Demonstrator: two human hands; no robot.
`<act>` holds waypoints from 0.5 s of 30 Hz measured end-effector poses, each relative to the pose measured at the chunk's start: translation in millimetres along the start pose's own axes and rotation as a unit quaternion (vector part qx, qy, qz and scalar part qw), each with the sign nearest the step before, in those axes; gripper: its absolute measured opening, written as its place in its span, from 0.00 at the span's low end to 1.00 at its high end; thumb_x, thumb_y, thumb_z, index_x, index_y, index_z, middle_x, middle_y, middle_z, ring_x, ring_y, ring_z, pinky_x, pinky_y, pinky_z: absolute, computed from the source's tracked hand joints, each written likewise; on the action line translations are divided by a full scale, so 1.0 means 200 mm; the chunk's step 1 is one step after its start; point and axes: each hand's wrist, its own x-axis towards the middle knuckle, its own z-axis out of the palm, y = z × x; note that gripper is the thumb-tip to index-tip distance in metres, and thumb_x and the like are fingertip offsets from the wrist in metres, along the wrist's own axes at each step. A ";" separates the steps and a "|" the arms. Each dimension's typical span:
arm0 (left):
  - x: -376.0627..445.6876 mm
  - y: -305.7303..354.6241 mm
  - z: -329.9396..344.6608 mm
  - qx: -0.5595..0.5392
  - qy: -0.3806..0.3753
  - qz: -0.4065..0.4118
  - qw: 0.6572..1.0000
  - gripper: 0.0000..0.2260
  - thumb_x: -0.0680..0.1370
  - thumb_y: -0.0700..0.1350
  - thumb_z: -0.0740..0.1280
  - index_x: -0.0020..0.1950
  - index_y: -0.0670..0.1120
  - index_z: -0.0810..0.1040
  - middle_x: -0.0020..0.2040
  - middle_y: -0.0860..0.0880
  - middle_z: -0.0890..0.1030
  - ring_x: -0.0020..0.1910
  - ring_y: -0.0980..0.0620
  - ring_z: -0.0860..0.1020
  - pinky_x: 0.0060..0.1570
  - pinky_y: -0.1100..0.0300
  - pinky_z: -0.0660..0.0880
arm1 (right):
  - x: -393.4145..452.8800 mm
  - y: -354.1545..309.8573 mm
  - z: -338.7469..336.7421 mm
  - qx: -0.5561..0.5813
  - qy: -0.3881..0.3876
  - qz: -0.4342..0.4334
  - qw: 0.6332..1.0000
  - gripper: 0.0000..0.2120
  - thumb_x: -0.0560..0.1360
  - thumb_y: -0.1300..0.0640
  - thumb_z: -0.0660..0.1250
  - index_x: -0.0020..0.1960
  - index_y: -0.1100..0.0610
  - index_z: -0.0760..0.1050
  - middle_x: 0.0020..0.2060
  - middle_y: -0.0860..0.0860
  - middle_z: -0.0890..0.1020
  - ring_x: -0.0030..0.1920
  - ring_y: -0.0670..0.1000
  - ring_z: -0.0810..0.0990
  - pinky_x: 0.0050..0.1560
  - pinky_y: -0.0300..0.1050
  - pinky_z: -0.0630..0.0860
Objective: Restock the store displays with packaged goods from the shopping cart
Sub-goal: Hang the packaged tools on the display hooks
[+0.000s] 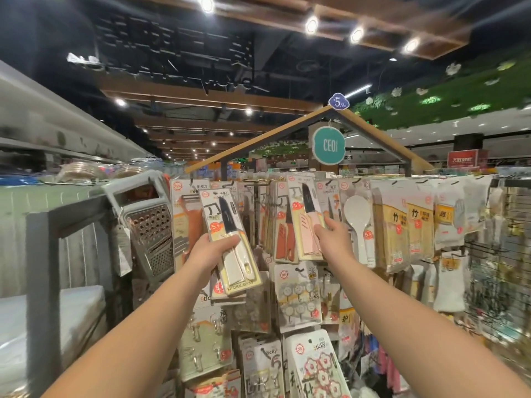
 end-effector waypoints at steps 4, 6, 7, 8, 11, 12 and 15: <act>0.02 -0.03 0.01 -0.008 0.009 -0.012 1.000 0.10 0.76 0.41 0.72 0.57 0.42 0.79 0.48 0.46 0.85 0.43 0.49 0.84 0.40 0.57 0.78 | -0.02 0.06 -0.01 -0.003 -0.008 -0.024 1.000 0.24 0.81 0.57 0.61 0.77 0.53 0.65 0.71 0.48 0.72 0.61 0.51 0.77 0.62 0.49 0.74; 0.03 -0.03 0.04 -0.010 0.004 -0.016 1.000 0.11 0.76 0.41 0.72 0.58 0.42 0.79 0.49 0.46 0.86 0.44 0.48 0.84 0.41 0.56 0.78 | 0.00 0.06 -0.01 -0.012 -0.014 -0.014 1.000 0.24 0.81 0.57 0.61 0.76 0.54 0.65 0.71 0.49 0.72 0.65 0.53 0.75 0.66 0.53 0.73; 0.03 -0.03 0.06 -0.011 -0.001 -0.018 1.000 0.12 0.76 0.41 0.72 0.58 0.42 0.79 0.49 0.46 0.86 0.44 0.48 0.84 0.41 0.56 0.78 | 0.01 0.05 0.00 -0.022 -0.022 -0.006 0.999 0.23 0.81 0.56 0.61 0.76 0.54 0.65 0.71 0.49 0.73 0.65 0.55 0.76 0.65 0.55 0.74; 0.03 -0.03 0.08 -0.013 -0.006 -0.018 1.000 0.12 0.76 0.41 0.72 0.58 0.42 0.79 0.49 0.45 0.86 0.44 0.48 0.85 0.41 0.56 0.78 | 0.02 0.04 0.00 -0.036 -0.032 0.000 0.999 0.23 0.81 0.56 0.61 0.76 0.54 0.66 0.69 0.49 0.74 0.62 0.55 0.78 0.62 0.55 0.76; 0.02 -0.01 0.15 -0.041 -0.020 -0.020 0.999 0.11 0.76 0.41 0.72 0.58 0.43 0.79 0.51 0.44 0.85 0.46 0.46 0.84 0.48 0.52 0.80 | 0.04 0.00 0.01 -0.086 -0.063 0.001 0.994 0.22 0.82 0.55 0.60 0.75 0.55 0.66 0.69 0.52 0.75 0.58 0.54 0.79 0.55 0.49 0.77; 0.02 -0.01 0.17 -0.053 -0.025 -0.023 0.998 0.10 0.76 0.40 0.72 0.57 0.43 0.79 0.52 0.43 0.85 0.47 0.46 0.84 0.51 0.51 0.80 | 0.04 -0.03 0.01 -0.119 -0.084 0.001 0.989 0.22 0.83 0.54 0.59 0.76 0.56 0.65 0.70 0.53 0.74 0.60 0.54 0.77 0.52 0.47 0.75; -0.01 0.00 0.22 -0.091 -0.031 -0.035 0.995 0.05 0.77 0.39 0.71 0.52 0.45 0.78 0.51 0.43 0.85 0.46 0.46 0.83 0.53 0.50 0.79 | 0.00 -0.08 0.05 -0.206 -0.166 -0.010 0.964 0.25 0.84 0.46 0.51 0.78 0.54 0.60 0.76 0.51 0.66 0.73 0.56 0.67 0.63 0.49 0.70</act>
